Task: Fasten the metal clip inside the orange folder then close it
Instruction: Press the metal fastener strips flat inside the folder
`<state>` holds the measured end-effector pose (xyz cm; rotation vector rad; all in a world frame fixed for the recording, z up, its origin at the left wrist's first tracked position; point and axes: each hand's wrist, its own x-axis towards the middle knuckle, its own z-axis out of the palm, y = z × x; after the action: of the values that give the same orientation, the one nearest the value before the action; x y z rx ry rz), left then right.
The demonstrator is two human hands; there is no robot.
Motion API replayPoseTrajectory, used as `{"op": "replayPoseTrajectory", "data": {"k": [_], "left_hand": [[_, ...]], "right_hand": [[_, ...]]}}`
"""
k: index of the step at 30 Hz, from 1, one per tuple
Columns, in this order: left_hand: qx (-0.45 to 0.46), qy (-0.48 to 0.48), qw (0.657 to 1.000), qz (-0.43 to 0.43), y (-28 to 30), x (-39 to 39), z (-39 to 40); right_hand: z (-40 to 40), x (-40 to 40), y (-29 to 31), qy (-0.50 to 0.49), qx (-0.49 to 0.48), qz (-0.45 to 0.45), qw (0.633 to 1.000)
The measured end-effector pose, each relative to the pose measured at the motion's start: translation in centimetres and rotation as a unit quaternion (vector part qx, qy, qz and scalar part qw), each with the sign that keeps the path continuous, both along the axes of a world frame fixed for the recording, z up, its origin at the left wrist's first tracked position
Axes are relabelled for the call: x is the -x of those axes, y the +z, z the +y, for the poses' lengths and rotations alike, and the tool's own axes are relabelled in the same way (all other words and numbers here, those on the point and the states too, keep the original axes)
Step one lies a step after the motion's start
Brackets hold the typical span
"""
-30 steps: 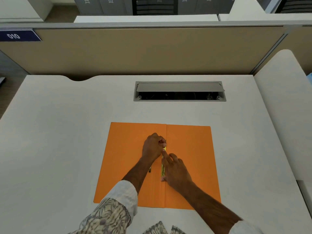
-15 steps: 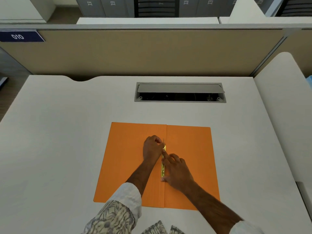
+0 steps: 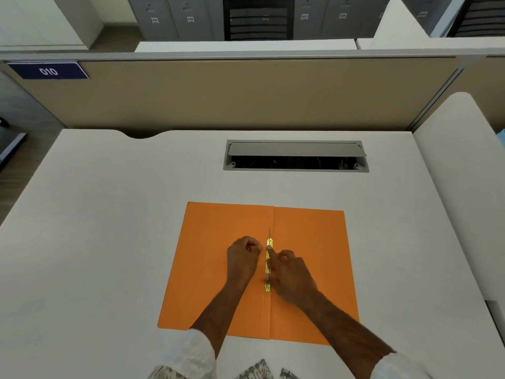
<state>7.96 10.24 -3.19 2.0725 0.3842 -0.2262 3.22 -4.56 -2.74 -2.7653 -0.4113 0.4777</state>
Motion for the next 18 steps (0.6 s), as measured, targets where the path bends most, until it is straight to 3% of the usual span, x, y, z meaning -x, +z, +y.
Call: {"op": "replayPoseTrajectory", "data": {"k": [7, 18], "left_hand": [[0.016, -0.016, 0.999, 0.047, -0.8, 7.0, 0.9], [0.006, -0.01, 0.999, 0.036, -0.2, 11.2, -0.6]], "right_hand": [[0.3, 0.4, -0.7, 0.007, 0.024, -0.008, 1.0], [0.6, 0.5, -0.9, 0.012, 0.048, -0.022, 0.999]]}}
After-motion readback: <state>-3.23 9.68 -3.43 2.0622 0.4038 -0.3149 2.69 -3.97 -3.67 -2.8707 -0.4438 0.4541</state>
